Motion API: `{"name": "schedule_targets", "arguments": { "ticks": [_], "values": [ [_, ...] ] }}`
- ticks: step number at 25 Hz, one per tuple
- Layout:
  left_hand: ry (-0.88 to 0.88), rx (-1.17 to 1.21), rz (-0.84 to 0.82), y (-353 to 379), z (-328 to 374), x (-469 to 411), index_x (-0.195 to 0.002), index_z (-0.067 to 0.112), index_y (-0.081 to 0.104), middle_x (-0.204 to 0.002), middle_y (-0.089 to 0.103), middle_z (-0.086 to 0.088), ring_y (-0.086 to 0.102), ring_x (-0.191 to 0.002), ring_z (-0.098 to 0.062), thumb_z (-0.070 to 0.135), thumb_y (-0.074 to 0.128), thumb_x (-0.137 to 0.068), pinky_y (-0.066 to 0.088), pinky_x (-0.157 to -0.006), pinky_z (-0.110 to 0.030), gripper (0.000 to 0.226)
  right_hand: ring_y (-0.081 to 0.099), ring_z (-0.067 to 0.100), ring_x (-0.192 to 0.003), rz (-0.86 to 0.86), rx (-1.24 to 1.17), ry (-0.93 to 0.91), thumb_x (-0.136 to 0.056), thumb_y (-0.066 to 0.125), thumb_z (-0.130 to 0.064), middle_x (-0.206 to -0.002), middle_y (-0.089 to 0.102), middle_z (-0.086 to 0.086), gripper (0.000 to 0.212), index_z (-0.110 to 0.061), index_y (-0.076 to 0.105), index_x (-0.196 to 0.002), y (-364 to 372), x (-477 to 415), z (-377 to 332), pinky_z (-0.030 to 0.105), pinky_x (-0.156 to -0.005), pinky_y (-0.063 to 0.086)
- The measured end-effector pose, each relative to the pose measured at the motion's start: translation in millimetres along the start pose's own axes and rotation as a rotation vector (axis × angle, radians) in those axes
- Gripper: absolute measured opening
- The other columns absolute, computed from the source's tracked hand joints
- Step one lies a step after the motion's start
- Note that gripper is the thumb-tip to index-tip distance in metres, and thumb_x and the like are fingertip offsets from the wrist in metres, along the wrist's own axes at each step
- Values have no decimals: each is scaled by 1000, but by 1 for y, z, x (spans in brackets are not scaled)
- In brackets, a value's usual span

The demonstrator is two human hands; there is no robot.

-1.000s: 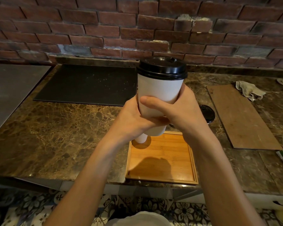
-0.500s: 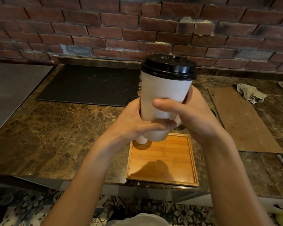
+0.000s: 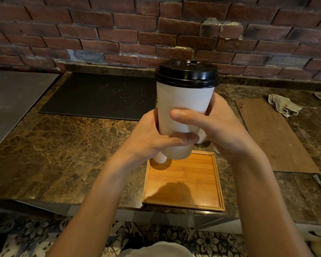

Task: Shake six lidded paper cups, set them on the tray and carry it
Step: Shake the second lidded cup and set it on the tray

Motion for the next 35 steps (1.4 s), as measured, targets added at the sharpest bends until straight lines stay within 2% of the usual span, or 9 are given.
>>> {"name": "schedule_targets", "arguments": {
  "ticks": [3,7,14,18,21,23,25,30,35],
  "values": [
    [-4,-40,64,-1,-1,-1,-120,24,55,-109,66,6,64,-103,-13,32,81,-61,56,-80,-26,65,65,3,-99,63,30,-2,-64,80,-39,-106,65,-10,69,-24,53,-126,1,-1,-2,19,-73,55],
    [-13,-77,170,-4,-4,-3,-110,31,55,-100,67,13,65,-95,-5,24,81,-60,52,-68,-15,56,63,-2,-95,164,101,1,-64,81,-45,-105,63,-13,67,-28,53,-122,2,-2,-1,16,-69,55],
    [-20,-119,187,-5,-7,-5,-111,30,54,-100,66,12,64,-95,-4,27,80,-62,52,-67,-13,55,64,1,-95,255,87,13,-65,85,-44,-108,63,-12,68,-30,51,-122,5,-3,6,17,-70,56],
    [15,-80,130,-5,0,-5,-108,34,52,-96,66,23,64,-95,-1,21,78,-64,52,-68,-13,52,65,0,-94,230,38,-22,-63,80,-42,-103,65,-13,62,-30,54,-118,2,-2,1,18,-69,56],
    [22,-86,83,-2,2,-6,-118,27,53,-106,65,14,63,-101,-8,29,82,-62,54,-75,-21,63,65,2,-97,173,7,-28,-64,80,-40,-101,65,-16,58,-32,55,-116,0,-1,0,19,-70,55],
    [24,-74,52,0,4,-5,-122,25,52,-109,64,9,63,-103,-12,36,79,-63,55,-78,-25,67,66,9,-101,114,-30,-28,-63,81,-40,-106,67,-9,65,-24,56,-122,-1,-1,-1,23,-73,55],
    [30,-42,15,1,6,-4,-122,26,52,-109,65,9,64,-103,-12,35,77,-65,54,-78,-23,63,66,16,-104,56,-76,-32,-65,75,-39,-111,67,0,67,-18,56,-125,-2,-1,-1,27,-77,55],
    [18,-14,-60,2,5,-1,-123,25,52,-114,64,3,62,-107,-16,27,76,-66,53,-80,-23,62,65,21,-107,-30,-121,-30,-66,73,-33,-108,69,0,59,-19,57,-121,-4,1,2,32,-83,55],
    [25,-7,-9,0,3,0,-121,25,54,-110,66,8,64,-104,-14,27,78,-66,54,-79,-23,61,67,13,-102,-8,-62,-26,-63,73,-42,-103,69,-10,59,-26,57,-118,1,2,-3,24,-76,55]
  ]
}}
Point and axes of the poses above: each hand's wrist, its own x-axis away from the middle knuckle, its own y-axis out of the palm, z = x × y, the point moved 4 cm from there along -x, towards the middle knuckle
